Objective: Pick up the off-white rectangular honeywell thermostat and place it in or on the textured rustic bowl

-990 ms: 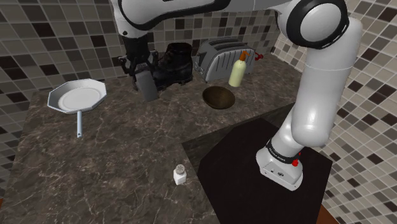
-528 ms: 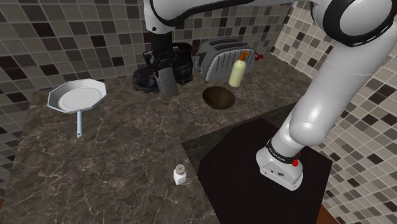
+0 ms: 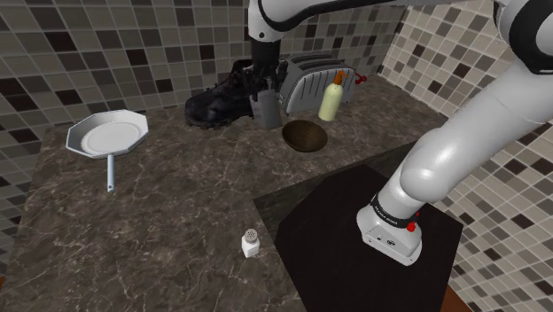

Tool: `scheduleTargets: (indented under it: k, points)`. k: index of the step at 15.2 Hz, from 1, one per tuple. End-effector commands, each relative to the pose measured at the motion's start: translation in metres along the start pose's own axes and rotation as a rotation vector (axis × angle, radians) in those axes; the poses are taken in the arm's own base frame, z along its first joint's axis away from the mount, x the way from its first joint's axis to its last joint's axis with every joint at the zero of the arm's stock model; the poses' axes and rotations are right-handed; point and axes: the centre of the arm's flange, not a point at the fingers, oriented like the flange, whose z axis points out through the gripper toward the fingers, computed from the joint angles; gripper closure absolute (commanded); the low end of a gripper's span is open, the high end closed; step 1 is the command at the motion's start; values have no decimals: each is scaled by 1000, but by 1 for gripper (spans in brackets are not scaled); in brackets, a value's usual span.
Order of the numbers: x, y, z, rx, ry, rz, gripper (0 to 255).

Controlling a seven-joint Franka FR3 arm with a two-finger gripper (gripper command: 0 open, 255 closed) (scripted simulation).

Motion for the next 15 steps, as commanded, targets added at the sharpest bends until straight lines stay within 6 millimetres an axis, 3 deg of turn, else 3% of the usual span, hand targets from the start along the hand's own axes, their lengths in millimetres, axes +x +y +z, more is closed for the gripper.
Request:
scheduleTargets:
  k: [1,13,15]
  points:
    - [-8,25,-1,1,0,-1,255]
    - [-53,181,-11,1,0,-1,255]
    - [-52,180,-1,1,0,-1,255]
